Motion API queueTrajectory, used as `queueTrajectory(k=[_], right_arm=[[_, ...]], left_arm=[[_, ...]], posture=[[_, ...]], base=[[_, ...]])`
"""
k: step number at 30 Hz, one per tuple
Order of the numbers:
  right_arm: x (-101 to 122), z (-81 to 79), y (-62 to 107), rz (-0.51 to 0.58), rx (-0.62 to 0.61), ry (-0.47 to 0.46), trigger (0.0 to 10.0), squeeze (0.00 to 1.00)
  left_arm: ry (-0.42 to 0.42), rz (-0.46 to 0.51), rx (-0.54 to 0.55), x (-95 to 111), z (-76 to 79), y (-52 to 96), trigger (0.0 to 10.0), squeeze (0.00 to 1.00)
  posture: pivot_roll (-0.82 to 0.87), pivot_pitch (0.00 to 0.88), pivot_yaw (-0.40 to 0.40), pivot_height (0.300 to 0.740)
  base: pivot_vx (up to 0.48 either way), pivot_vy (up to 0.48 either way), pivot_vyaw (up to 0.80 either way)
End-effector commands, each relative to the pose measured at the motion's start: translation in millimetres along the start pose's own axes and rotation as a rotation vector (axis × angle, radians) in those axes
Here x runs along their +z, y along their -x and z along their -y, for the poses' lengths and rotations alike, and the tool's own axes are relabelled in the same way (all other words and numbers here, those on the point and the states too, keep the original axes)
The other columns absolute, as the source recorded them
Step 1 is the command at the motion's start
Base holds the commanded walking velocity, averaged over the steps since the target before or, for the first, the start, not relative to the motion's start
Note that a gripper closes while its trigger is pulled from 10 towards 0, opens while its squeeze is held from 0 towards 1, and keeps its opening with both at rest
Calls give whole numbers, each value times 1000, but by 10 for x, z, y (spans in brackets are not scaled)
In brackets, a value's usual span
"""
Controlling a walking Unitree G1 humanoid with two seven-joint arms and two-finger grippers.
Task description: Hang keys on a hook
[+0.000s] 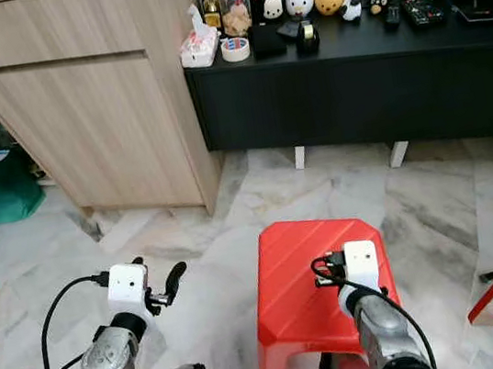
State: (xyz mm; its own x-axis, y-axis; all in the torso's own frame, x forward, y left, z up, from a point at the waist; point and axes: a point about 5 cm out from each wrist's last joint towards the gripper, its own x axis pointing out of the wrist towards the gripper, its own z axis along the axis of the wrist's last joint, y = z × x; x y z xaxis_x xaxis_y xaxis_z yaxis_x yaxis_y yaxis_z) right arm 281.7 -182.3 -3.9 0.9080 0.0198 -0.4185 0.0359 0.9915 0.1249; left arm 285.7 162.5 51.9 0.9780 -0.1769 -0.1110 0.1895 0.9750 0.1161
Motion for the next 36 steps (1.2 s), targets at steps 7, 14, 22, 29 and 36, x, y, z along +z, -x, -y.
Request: queueTrajectory(k=[7, 14, 22, 29, 36], right_arm=[[240, -2, 120, 235, -118, -25, 0, 0], [236, -111, 105, 219, -69, -40, 10000, 0], [288, -81, 38, 189, -62, -70, 10000, 0], [400, -133, -5, 192, -6, -50, 10000, 0], [484, -179, -15, 212, 47, -53, 10000, 0]], left_arm=[[5, -1, 20, -44, -7, -2, 10000, 0], [20, 8, 27, -54, 32, -21, 10000, 0], [27, 18, 28, -48, 44, -32, 10000, 0], [27, 23, 26, -53, 31, -32, 10000, 0], [25, 32, 24, -35, 13, -36, 10000, 0]], posture=[[29, 5, -28, 613], [24, 0, -38, 613], [26, 0, -42, 632], [28, 0, -39, 667], [28, 0, -39, 707]], base=[[0, 0, 0], [0, 0, 0], [0, 0, 0], [0, 0, 0], [0, 0, 0]])
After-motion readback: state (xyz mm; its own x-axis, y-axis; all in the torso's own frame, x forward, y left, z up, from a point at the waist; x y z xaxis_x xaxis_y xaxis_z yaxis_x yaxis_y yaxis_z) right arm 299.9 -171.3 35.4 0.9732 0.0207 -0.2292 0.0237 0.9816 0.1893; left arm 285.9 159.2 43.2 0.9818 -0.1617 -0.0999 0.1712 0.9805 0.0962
